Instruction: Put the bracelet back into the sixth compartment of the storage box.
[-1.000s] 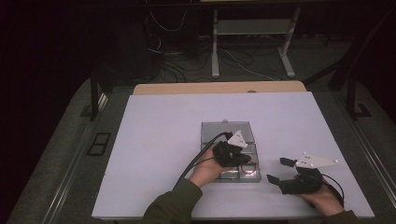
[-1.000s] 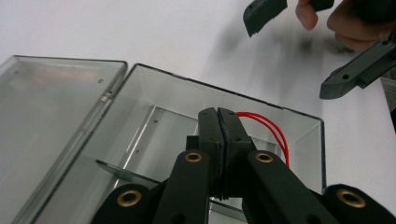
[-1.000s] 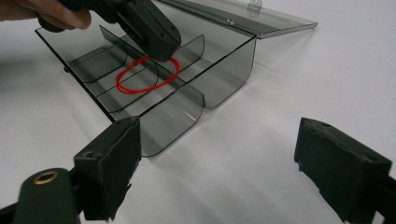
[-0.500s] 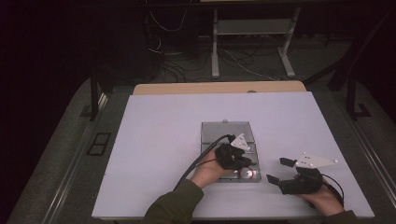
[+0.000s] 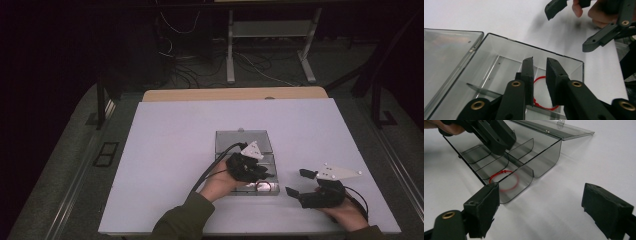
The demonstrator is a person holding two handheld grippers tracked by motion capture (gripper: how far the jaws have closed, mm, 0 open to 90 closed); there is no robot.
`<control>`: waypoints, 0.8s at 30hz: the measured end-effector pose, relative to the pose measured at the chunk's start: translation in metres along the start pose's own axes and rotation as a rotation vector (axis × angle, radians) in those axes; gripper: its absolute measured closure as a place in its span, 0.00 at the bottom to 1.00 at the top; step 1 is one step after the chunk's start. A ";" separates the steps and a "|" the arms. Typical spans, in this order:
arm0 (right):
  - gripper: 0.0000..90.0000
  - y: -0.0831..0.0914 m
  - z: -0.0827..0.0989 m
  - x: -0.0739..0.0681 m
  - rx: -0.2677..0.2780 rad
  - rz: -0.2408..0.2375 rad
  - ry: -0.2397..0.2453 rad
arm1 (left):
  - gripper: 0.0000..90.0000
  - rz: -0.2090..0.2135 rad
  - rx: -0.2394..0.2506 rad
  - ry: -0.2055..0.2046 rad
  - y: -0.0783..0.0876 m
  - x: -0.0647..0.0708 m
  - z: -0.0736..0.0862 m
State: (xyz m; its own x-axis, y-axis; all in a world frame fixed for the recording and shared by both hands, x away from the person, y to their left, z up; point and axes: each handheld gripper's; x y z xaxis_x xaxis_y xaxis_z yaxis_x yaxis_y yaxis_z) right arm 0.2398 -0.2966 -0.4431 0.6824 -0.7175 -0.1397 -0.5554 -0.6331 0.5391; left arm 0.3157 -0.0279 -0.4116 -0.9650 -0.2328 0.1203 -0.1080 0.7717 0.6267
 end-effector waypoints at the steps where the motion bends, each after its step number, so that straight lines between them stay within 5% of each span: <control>1: 0.16 0.000 0.000 0.000 0.001 0.000 0.000 | 0.81 0.000 0.009 0.005 0.003 0.000 0.001; 24: 0.16 0.001 -0.001 0.001 0.003 0.005 -0.002 | 0.60 -0.107 0.106 0.070 0.060 -0.008 0.034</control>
State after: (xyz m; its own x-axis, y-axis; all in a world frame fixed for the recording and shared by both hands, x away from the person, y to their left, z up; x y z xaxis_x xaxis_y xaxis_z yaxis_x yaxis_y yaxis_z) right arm 0.2405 -0.2971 -0.4419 0.6784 -0.7215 -0.1386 -0.5606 -0.6302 0.5372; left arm 0.3086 0.0406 -0.4015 -0.9280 -0.3547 0.1136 -0.2371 0.7978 0.5543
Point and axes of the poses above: each handheld gripper's, and its own axes: y roughly backward along the jaws, z roughly out of its underside, x roughly to its right, and after that the axes turned 1 degree about -y, right-handed
